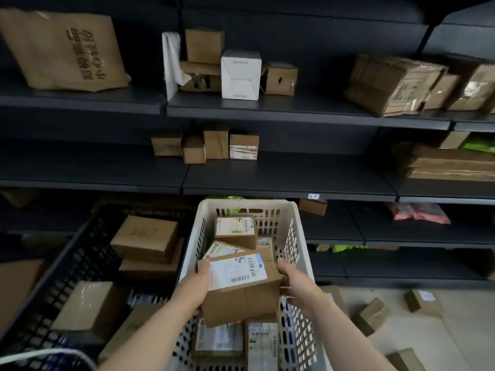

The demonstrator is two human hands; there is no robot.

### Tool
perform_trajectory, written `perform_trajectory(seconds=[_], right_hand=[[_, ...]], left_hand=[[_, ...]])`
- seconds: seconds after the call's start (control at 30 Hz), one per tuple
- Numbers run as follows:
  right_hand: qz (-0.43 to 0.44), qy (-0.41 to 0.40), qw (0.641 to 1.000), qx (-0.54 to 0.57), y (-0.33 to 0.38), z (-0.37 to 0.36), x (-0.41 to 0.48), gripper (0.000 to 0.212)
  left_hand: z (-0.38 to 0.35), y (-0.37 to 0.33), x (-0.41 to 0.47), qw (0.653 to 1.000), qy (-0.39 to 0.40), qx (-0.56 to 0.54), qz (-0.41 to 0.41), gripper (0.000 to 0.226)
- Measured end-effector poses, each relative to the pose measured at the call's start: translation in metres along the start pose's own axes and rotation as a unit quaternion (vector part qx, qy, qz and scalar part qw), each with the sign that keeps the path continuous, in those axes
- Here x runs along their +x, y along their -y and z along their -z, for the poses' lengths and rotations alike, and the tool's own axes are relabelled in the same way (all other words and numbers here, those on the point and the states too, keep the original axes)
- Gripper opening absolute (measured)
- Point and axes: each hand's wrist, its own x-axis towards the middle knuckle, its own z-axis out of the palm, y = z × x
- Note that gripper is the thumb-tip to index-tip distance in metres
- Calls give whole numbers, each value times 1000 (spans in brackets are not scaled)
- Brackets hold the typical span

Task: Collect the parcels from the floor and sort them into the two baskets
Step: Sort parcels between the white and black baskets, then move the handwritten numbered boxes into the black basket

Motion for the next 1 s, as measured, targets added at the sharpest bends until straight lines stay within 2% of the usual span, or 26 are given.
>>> perform_trajectory(seconds=[0.07, 0.13, 0.2, 0.37, 0.5, 0.57, 0.67, 0.8, 1.0], right_hand=[[2, 27, 999, 18, 1, -13, 7, 42], [1, 56, 998, 43, 1, -22, 11, 36], [6, 64, 997, 34, -2, -28, 14, 29], [25, 40, 999, 10, -5, -29, 8, 27], [41, 1, 999, 31, -12, -24, -6, 22], [42, -23, 996, 69, -18, -23, -15, 19], [36, -76, 987, 137, -33, -18, -34, 41], [51, -157, 965, 205, -59, -4, -68, 31], [52, -274, 911, 303, -117, 32, -124, 24]], left_hand=[[4, 4, -13, 999, 15, -31, 34, 66], [7, 9, -17, 998, 15, -33, 43, 70], [14, 11, -18, 1000, -14, -14, 20, 72], [17, 15, -24, 995, -57, 56, -54, 45], [5, 13, -27, 990, -29, 84, -109, 40], [-3, 10, -32, 985, -3, 104, -135, 39], [-19, 5, -43, 977, 60, 121, -166, 34], [-49, 3, -64, 958, 136, 127, -219, 15], [-115, 20, -101, 928, 270, 139, -217, 28]])
